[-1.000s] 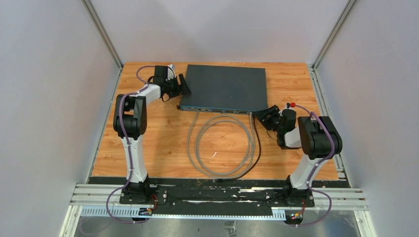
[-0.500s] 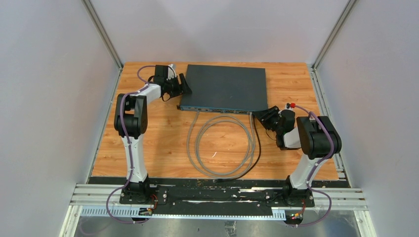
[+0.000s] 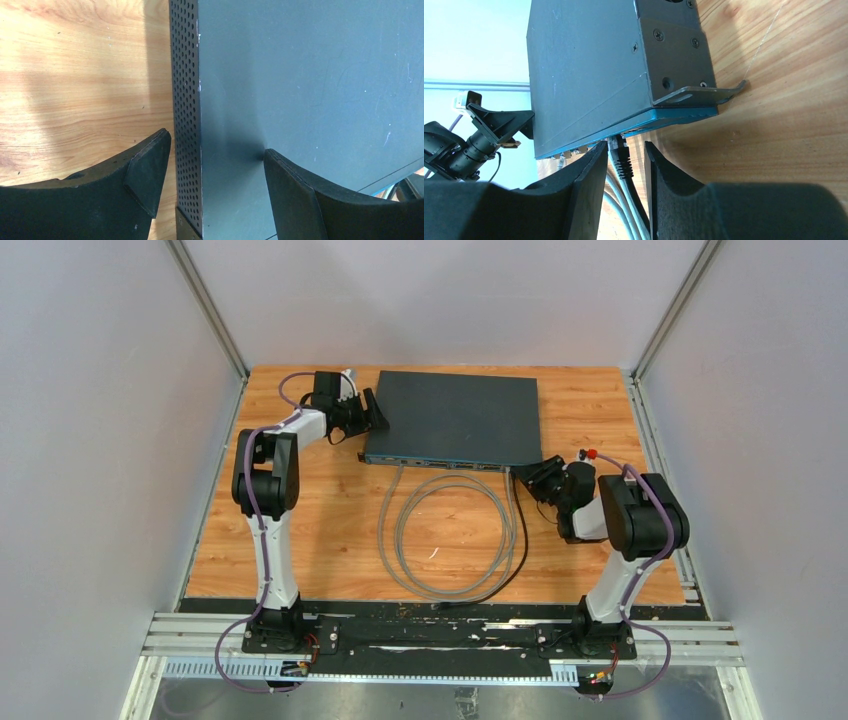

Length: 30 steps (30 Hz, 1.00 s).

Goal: Pull the plug off the socket

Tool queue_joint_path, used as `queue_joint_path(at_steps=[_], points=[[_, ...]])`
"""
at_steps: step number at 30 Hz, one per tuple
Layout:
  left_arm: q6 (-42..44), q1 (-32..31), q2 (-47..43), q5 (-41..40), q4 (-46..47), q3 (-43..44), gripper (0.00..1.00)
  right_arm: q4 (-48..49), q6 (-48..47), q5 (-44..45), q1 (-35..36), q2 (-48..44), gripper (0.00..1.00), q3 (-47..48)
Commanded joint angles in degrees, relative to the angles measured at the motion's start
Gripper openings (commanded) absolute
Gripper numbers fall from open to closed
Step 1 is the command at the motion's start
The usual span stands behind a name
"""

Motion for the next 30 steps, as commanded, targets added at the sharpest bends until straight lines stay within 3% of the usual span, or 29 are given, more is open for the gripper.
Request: queue_joint_path(at_steps=[1,6,16,30], points=[[0.9,0.0,3.0,-0.7,-2.9,0.1,0.74,1.4,0.4,1.0,1.3,1.4,0.38,1.2],[1.3,0.0,3.1,-0.4,-3.0,0.0,0.74,0.9,0.9,1.8,1.6,2.1,0.33,1.9],[1.6,0.0,3.6,-0.1,-3.3,0.1,0.72,3.1,2.9,2.6,1.7,4.2,0.0,1.9],[0.1,0.0,5.1,-0.6,-4.3,1.2,0.68,9.3,-0.1,-1.2,1.8,1.1,0.0,-5.7]])
